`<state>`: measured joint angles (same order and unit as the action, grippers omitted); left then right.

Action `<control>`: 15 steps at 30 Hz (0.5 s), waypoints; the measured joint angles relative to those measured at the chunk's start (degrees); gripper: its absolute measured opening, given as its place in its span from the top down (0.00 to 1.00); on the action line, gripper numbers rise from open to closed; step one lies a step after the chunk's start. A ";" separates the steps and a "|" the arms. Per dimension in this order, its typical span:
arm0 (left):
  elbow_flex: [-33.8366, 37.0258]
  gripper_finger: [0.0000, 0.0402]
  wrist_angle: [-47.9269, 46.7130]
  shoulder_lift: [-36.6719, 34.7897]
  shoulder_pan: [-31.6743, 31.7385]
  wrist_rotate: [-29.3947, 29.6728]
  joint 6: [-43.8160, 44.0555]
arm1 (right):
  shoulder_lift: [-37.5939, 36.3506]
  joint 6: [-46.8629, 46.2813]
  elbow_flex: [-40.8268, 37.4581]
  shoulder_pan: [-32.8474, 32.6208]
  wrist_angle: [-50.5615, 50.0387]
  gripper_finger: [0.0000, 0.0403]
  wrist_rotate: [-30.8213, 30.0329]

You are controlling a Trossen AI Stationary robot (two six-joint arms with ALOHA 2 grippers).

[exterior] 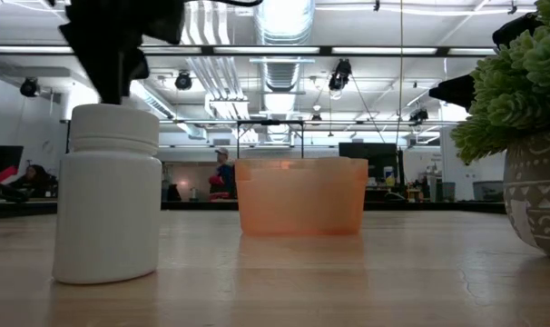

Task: Pick and place pill bottles into a basket
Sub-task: Put the white pill bottle into the orange bin

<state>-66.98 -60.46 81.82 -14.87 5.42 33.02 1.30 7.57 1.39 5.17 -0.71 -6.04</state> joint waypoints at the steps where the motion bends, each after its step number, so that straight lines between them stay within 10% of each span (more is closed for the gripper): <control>1: -0.73 0.66 -0.09 0.11 0.69 -0.04 -0.57 | 0.00 -0.02 0.00 0.00 0.00 0.49 0.01; 15: -14.27 0.66 -5.77 10.14 10.38 -1.06 -12.65 | 0.09 -0.03 0.00 0.00 0.13 0.49 -0.13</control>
<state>-81.25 -66.23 91.96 -4.49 4.37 20.37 1.39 7.54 1.39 5.17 -0.58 -6.17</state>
